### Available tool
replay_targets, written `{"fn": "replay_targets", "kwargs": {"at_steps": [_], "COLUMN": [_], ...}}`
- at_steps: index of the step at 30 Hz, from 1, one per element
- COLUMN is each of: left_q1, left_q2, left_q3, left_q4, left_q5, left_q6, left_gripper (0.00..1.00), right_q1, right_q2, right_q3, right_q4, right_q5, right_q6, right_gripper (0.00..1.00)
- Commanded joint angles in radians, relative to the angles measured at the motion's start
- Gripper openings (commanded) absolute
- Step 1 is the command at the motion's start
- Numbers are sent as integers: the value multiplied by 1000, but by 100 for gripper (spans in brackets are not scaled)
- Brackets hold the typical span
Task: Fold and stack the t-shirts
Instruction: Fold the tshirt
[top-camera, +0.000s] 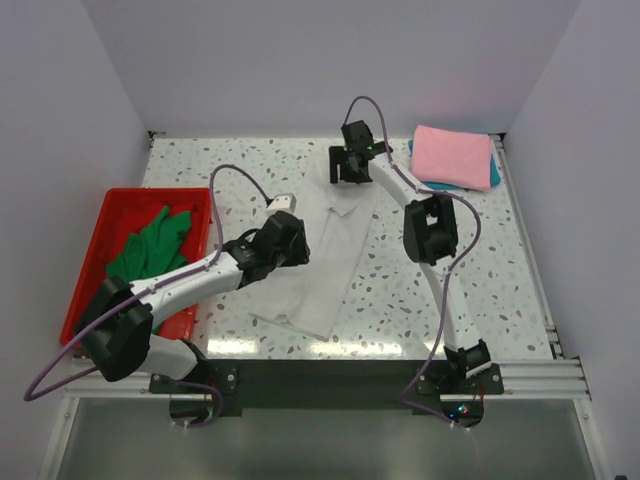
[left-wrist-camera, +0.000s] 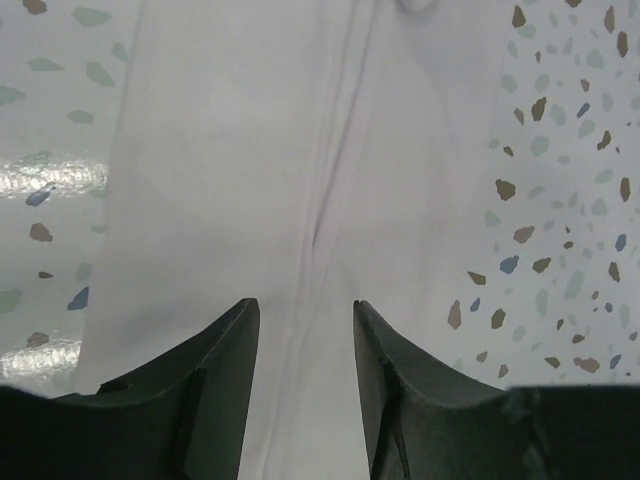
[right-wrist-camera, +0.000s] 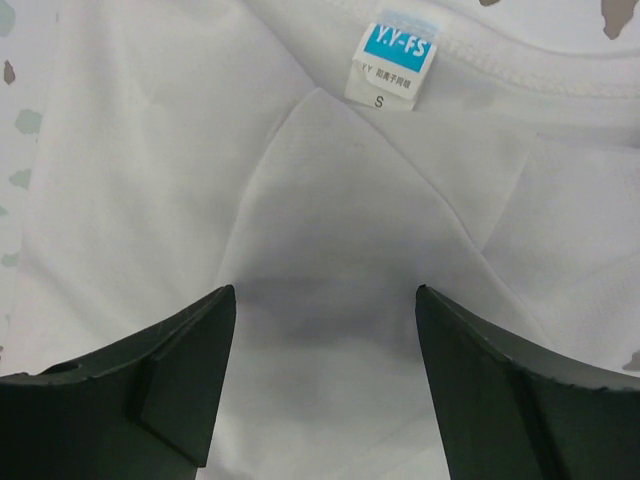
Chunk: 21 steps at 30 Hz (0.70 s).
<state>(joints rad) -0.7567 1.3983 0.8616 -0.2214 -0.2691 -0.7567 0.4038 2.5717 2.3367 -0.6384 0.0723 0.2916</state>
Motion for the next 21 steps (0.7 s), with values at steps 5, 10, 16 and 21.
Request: {"fn": "replay_targets", "kwargs": {"at_steps": [5,10,16,21], "left_q1": [-6,-33,-147,-200], "left_q2": [-70,-104,-76,-4], "left_q3": [-142,-259,-271,-266], "left_q4": [-36,19,22,40], "left_q5": [-12,19,-21,-15], "left_q6": [66,59,30,-32], "left_gripper": [34,22,17,14], "right_q1": [13,47,63,59], "right_q2": [-342,-496,-516,-426], "right_q3": [-270,-586,-760,-719], "right_q4": [38,126,201,186], "right_q5": [81,123,87,86], "right_q6": [47,106,178,170], "right_gripper": [77,76,69,54]}}
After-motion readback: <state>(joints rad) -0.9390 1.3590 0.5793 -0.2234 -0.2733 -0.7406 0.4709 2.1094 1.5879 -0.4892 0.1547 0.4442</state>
